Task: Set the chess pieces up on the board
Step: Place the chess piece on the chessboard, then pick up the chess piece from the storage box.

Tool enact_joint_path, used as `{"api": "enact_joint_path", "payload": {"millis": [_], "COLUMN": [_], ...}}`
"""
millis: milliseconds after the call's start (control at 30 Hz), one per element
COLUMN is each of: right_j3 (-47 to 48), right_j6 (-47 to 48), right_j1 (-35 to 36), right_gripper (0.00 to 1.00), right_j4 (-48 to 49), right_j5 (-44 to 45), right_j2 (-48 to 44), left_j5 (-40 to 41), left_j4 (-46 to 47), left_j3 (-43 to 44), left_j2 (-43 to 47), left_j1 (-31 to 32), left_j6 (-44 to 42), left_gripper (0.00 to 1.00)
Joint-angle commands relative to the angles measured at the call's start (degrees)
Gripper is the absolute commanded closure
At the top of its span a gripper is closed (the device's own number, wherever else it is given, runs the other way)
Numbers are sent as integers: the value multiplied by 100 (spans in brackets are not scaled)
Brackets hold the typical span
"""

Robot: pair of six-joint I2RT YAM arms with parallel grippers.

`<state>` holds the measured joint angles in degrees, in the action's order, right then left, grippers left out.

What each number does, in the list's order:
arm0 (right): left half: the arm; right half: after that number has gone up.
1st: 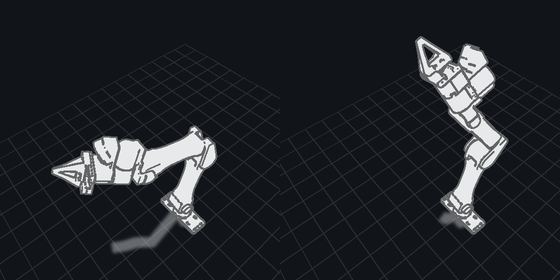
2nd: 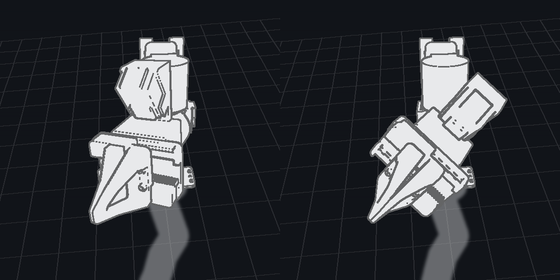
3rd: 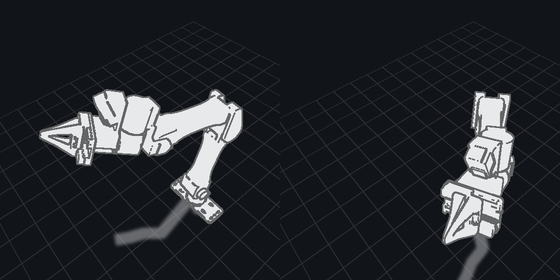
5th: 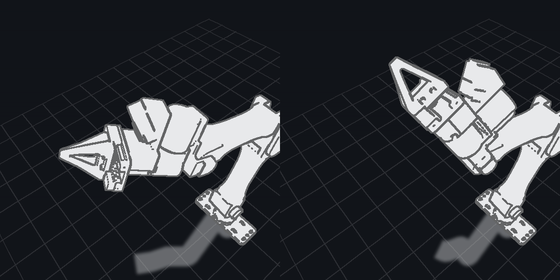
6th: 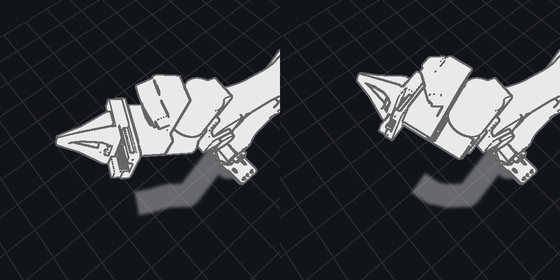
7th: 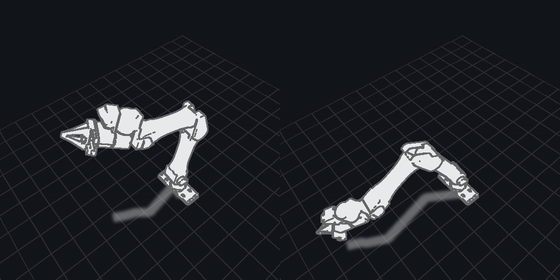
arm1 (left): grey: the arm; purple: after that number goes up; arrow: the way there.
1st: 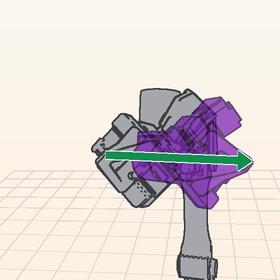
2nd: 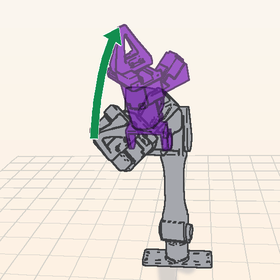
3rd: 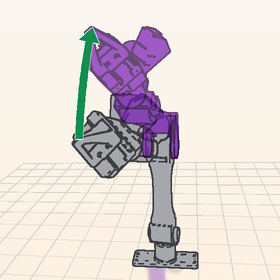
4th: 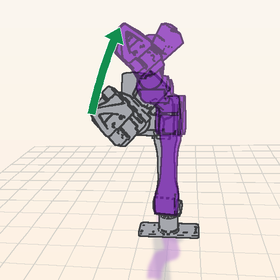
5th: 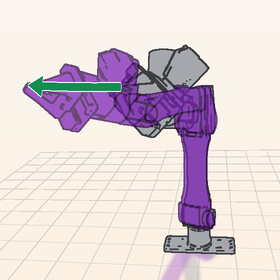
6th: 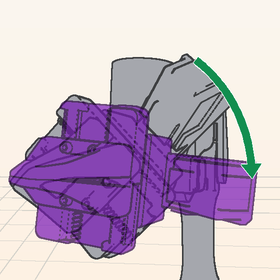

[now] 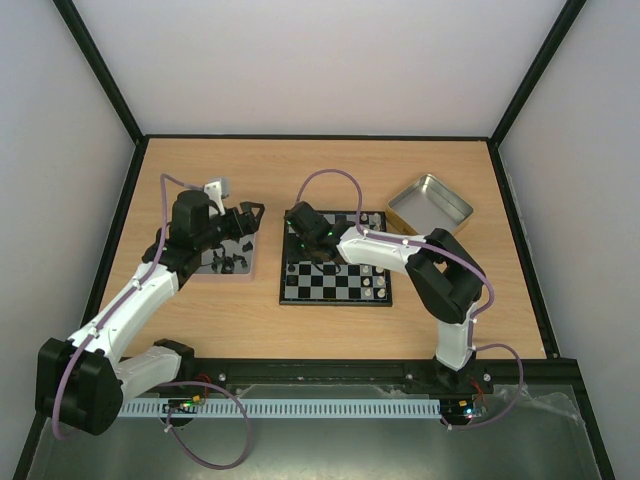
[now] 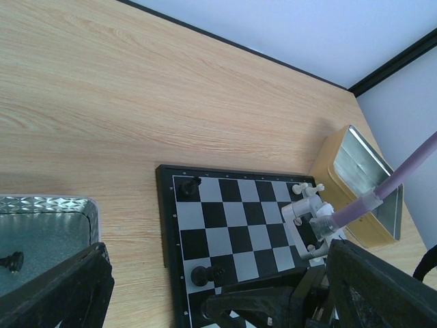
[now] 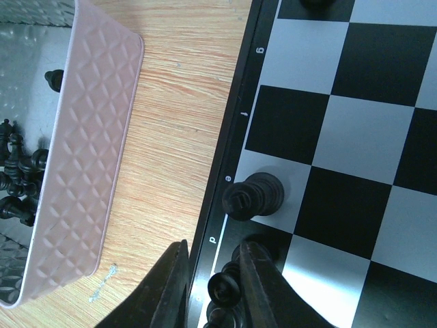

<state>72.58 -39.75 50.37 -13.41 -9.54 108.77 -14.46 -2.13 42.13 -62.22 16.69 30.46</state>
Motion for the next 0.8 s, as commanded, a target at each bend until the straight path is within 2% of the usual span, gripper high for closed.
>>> {"api": "enact_joint_path", "payload": {"millis": [0,167,400,500,633,767], "right_j3": [99,51,-261,-470,-665,-771], "right_j6": [-106,-223,-345,-375,-363,-350], "right_j1": [41,41,33,10,-48,-62], "right_gripper": [73,65,57,57,57,58], "right_j4": [118,92,49,105,145,146], "right_j5": [69,267,1078,1399,1524,1526], "right_j2": [15,-260,-925,-1185,-1391,-1442], "left_j5": [111,469,1579,1731,1654,1643], "left_j4": [-89,-455,-1597,-1959,-2226,-1967], "left_j3": [8,72,384,500,769,955], "left_j2": [112,94,-347,-891,-1723,-2289], "left_j1": [-27,-44,-61,-92,-149,-223], "left_j6": [-1,130,434,498,653,996], "left_gripper": [13,13,16,26,49,54]}}
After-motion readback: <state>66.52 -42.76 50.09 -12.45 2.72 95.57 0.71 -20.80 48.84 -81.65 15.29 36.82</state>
